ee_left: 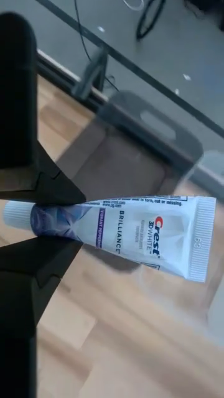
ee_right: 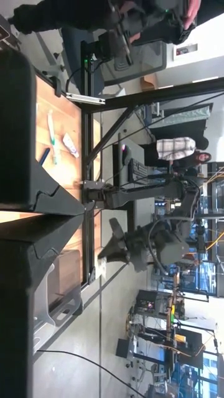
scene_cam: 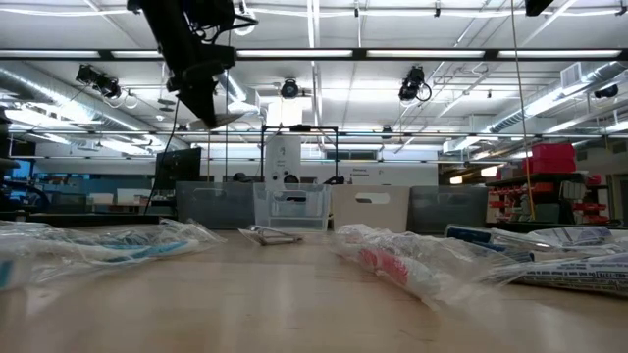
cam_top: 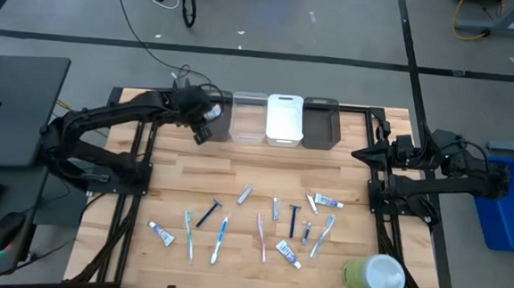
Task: Pick & Place Travel size toiletries
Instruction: Put the white toothpaste into the left black bin
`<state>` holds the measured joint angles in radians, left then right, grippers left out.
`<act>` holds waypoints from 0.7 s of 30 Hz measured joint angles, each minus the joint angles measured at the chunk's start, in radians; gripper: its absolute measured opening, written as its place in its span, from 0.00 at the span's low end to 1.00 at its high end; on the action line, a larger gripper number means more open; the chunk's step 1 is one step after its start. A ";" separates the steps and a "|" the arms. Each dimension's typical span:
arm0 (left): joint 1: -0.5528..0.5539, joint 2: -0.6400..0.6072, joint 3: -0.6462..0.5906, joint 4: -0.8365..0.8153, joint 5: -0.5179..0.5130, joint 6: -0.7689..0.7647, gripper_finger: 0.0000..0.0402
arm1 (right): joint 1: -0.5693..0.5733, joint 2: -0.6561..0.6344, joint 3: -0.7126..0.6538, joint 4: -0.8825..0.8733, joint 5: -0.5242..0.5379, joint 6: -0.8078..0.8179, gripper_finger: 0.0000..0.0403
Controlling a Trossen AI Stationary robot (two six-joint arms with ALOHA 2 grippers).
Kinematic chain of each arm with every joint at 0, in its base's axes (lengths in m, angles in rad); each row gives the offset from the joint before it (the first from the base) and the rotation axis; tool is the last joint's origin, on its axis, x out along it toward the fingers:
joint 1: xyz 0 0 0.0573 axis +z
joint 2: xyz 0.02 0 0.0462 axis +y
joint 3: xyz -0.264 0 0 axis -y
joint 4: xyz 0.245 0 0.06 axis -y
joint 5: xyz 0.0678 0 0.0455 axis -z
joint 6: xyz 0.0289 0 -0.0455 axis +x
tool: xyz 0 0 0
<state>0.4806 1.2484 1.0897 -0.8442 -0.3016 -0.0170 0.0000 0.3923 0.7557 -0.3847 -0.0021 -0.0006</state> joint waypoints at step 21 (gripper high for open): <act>0.206 0.000 0.000 0.058 0.006 0.029 0.21 | 0.000 0.000 0.000 0.000 0.000 0.000 0.03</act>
<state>0.6865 1.2484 1.0897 -0.7864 -0.2953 0.0120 -0.0002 0.3923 0.7555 -0.3847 -0.0021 -0.0006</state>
